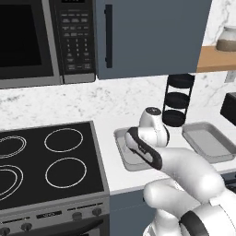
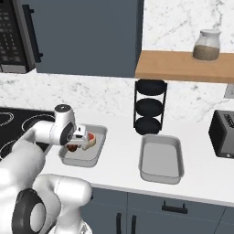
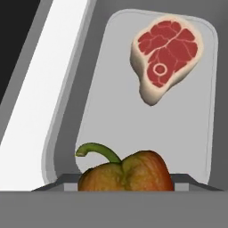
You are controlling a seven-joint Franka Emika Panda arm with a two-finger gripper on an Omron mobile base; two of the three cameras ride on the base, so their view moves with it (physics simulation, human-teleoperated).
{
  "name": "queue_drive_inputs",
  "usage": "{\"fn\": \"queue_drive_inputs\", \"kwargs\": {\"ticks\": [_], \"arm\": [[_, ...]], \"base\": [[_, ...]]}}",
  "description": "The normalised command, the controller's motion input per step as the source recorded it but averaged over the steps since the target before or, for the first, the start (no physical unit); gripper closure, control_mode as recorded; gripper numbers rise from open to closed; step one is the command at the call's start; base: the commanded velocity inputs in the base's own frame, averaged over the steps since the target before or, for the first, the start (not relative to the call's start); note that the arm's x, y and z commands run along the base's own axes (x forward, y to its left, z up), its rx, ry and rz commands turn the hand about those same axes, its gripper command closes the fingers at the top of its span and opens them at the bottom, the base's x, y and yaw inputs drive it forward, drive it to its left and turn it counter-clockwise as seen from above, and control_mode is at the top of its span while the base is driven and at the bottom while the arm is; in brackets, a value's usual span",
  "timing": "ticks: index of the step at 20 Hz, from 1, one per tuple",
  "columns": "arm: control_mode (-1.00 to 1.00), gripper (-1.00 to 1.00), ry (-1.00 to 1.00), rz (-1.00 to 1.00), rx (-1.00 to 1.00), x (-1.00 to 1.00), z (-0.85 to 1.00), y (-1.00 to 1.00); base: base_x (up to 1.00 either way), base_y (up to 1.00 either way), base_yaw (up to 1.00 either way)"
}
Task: Place one bell pepper and one steak in each tupperware on the nearby counter, to pack two identical lunches.
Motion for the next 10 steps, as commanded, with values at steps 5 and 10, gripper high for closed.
{"fn": "queue_drive_inputs", "kwargs": {"ticks": [5, 10], "arm": [[-1.00, 1.00, 0.02, 0.05, 0.00, 0.71, -0.32, 0.00], [-1.00, 1.00, 0.01, 0.05, 0.00, 0.31, -0.37, 0.03]], "base": [[0.00, 0.00, 0.00], [0.00, 0.00, 0.00]]}}
